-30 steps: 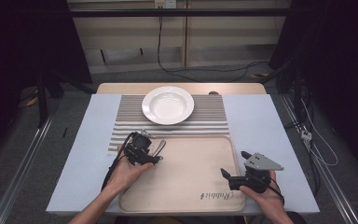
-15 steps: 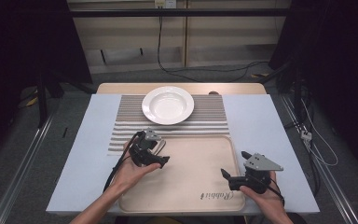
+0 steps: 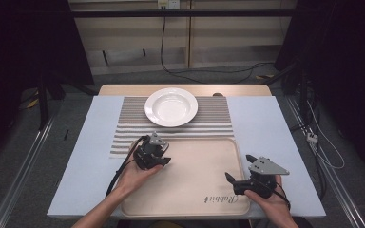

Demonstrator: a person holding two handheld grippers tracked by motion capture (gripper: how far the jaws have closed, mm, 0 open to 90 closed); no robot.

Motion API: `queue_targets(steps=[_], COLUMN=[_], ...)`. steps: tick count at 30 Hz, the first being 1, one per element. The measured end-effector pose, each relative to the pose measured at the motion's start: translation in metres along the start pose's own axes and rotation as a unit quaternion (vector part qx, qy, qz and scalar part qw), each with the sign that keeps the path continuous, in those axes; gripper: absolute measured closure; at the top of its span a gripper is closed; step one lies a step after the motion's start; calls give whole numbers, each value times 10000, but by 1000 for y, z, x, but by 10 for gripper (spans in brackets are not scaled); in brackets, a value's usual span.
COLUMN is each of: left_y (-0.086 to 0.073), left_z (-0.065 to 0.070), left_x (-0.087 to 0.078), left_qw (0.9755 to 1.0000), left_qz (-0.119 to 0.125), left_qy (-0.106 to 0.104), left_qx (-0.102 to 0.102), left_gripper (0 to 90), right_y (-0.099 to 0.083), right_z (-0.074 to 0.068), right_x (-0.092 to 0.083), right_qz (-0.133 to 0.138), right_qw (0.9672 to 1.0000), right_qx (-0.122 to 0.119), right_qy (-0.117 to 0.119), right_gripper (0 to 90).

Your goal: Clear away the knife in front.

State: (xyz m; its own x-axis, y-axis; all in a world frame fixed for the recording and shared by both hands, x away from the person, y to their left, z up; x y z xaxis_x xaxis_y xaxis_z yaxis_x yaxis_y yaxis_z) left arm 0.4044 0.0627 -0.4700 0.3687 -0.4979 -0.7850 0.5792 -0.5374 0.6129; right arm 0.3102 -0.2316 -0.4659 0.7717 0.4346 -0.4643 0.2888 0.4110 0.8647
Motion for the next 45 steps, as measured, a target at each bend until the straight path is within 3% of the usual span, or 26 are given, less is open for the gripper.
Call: queue_targets(steps=[1,2,3,5,10,14,29,37,45], left_y=[-1,-2,-2,-3,-3,-5,-8,-9,-11], left_z=[0,-1,-2,-7,-10,-13,-19,-26,-32], left_x=[1,2,4,4,3,1,-2,-6,-11], left_qw=[10000,9999,9999,9998,9997,9997,9992,9990,9986], left_qz=[-50,-97,-127,-169,-204,-241,-249,-358,-401], left_qy=[-22,116,52,-9,110,75,315,154,225], left_qx=[-21,7,21,-71,-54,-45,-12,-215,-252], left_gripper=[680,738,738,822,894,900,900,900,900], right_y=[0,0,0,0,0,0,0,0,0], right_z=[0,0,0,-1,-1,-1,-2,-3,-3], right_x=[0,1,1,1,1,1,2,2,2], right_qz=[-14,-30,-30,-17,-24,-21,-34,-27,-43], right_qw=[10000,10000,10000,10000,10000,10000,10000,10000,10000], right_qx=[16,17,17,-12,-6,-2,-4,-17,4], right_qy=[-6,-1,-1,5,22,27,50,71,66], right_gripper=[47,47,47,48,47,47,47,47,47])
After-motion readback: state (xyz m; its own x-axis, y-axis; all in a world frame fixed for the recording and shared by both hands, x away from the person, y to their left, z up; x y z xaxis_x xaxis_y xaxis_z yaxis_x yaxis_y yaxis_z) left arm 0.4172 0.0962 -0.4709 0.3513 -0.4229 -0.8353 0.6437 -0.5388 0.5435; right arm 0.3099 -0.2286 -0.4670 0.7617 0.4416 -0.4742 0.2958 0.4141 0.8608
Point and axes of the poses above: each handheld gripper's, and its own axes: x roughly forward along the jaws, y roughly out of its top, z roughly to its right, the point moved 5 cm from there along x, roughly forward along the jaws, and after that the axes turned 8 degrees about -x, right-handed, at the moved point
